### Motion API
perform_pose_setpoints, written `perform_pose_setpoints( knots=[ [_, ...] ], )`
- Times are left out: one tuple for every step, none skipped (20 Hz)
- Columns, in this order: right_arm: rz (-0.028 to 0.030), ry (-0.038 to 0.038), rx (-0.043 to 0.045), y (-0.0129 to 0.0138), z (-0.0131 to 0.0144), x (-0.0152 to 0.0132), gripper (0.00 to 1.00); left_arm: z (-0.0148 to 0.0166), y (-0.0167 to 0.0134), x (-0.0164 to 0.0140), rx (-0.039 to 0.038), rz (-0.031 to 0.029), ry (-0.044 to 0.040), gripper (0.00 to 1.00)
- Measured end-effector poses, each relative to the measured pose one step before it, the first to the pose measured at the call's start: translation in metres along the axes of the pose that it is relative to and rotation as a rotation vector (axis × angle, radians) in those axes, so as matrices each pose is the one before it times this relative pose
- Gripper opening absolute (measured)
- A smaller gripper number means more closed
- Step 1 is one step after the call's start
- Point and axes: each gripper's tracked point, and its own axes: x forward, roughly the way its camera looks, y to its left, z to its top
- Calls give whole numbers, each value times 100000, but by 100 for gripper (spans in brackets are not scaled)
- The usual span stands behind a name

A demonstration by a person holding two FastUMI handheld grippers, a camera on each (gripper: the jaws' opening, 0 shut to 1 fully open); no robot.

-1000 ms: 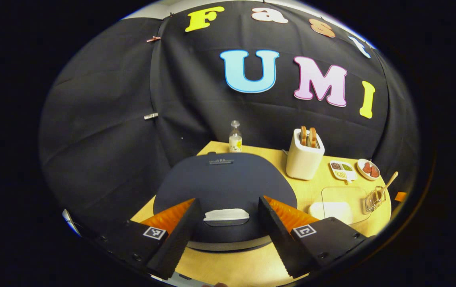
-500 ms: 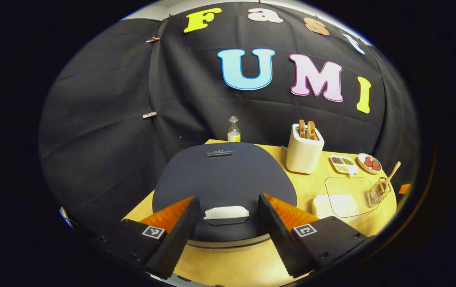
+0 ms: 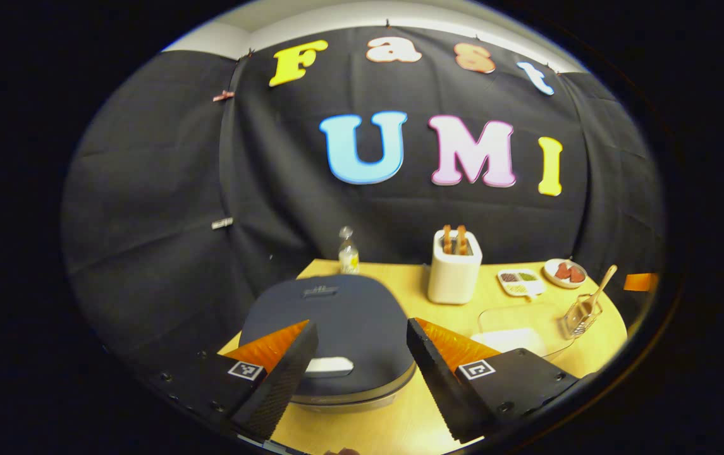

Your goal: Close the left gripper, press the button to open the rice cooker; take a wooden spoon from the chopstick holder with the right hand, scoop a spoonful of rice and pour it into the rice cooker, then put the wooden spoon back into the chopstick holder.

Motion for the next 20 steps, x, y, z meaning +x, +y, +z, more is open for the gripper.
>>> perform_pose_setpoints(
  knots=[
    [-590, -4539, -1337, 151, 1740, -605, 99, 1566, -852, -740, 444, -2247, -4738, 96],
    [-495, -4714, -1380, 169, 1691, -682, 99, 1722, -954, -654, -13, -2647, -4324, 96],
    [-678, -4217, -1213, 202, 1621, -661, 98, 1130, -849, -506, -389, -2063, -2813, 96],
    [-518, -3639, -995, 145, 1199, -685, 98, 1033, -939, -546, -167, -2575, -2277, 96],
    [-845, -3192, -887, 181, 1154, -771, 98, 830, -874, -487, -153, -2330, -2256, 96],
    [-988, -2581, -695, -2, 879, -824, 99, 943, -814, -602, -400, -2037, -2613, 96],
    [-1136, -1522, -353, -36, 521, -859, 98, 578, -851, -483, -772, -2216, -2100, 96],
    [-980, -444, -49, -14, 106, -1051, 98, 235, -876, -428, -628, -2543, -1158, 96],
    [-532, -137, -819, -59, -167, -996, 98, 63, -899, -317, 145, -2818, -969, 96],
    [-1216, 78, -2189, -361, -314, -723, 98, 122, -640, -227, 211, -2021, -624, 96],
    [-702, -560, -3832, -342, -222, -472, 98, -146, -254, -180, -399, -773, 40, 96],
    [-41, -826, -3686, -130, -211, -199, 98, -146, -212, -149, -939, -564, 503, 96],
    [860, -137, -1992, 100, -182, -142, 98, -255, -255, -90, -435, 180, 1092, 96],
    [1490, -74, 60, 402, -187, -72, 98, -106, 17, -262, 317, 993, 947, 96],
    [1626, -371, 1312, 369, -17, -3, 98, 143, 51, -30, 801, 1293, 484, 95],
    [1400, -1254, 1511, -35, 498, -55, 99, 201, -10, -193, 929, 1667, -72, 96],
    [1152, -1532, 996, -63, 212, 312, 99, 195, 36, -299, 766, 1883, -583, 96],
    [1351, -1858, 405, -217, 197, 295, 100, 269, -41, -307, 301, 2125, -1004, 96],
    [776, -1468, -16, -296, 133, 345, 100, 132, 34, -180, -442, 2281, -1238, 96],
    [593, -164, 212, -324, -133, 410, 99, -1, -19, -103, -853, 2761, 377, 96]
  ],
)
